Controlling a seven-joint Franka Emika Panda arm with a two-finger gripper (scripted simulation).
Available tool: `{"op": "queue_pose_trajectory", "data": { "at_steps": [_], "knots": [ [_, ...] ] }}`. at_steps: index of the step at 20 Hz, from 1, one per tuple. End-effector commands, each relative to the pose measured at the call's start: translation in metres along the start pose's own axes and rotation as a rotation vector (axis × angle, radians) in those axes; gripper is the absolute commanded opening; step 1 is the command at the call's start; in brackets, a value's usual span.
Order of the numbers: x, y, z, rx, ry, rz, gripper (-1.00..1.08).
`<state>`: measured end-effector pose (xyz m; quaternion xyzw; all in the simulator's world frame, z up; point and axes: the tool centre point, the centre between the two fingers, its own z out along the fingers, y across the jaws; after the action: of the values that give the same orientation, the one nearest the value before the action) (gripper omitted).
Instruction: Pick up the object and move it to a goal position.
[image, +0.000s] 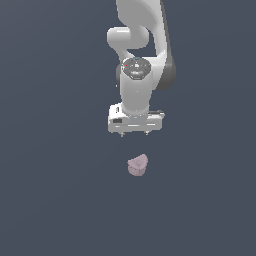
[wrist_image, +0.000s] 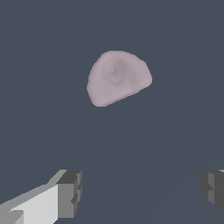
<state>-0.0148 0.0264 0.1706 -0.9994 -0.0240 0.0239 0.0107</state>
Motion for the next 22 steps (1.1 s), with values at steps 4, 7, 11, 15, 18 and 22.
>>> {"op": "queue_pose_trajectory", "data": {
  "at_steps": [4, 7, 11, 15, 18, 22],
  "knots": [
    [0.001, -0.002, 0.0, 0.003, 0.0, 0.006, 1.0],
    [0.002, -0.008, 0.001, 0.012, -0.002, 0.019, 1.0],
    [0.002, -0.012, 0.001, 0.018, -0.003, 0.021, 1.0],
    [0.002, -0.012, 0.001, 0.017, -0.003, 0.025, 1.0],
    [0.004, -0.011, 0.002, 0.017, -0.003, 0.041, 1.0],
    [0.007, -0.012, 0.004, 0.017, -0.002, 0.083, 1.0]
  ]
}}
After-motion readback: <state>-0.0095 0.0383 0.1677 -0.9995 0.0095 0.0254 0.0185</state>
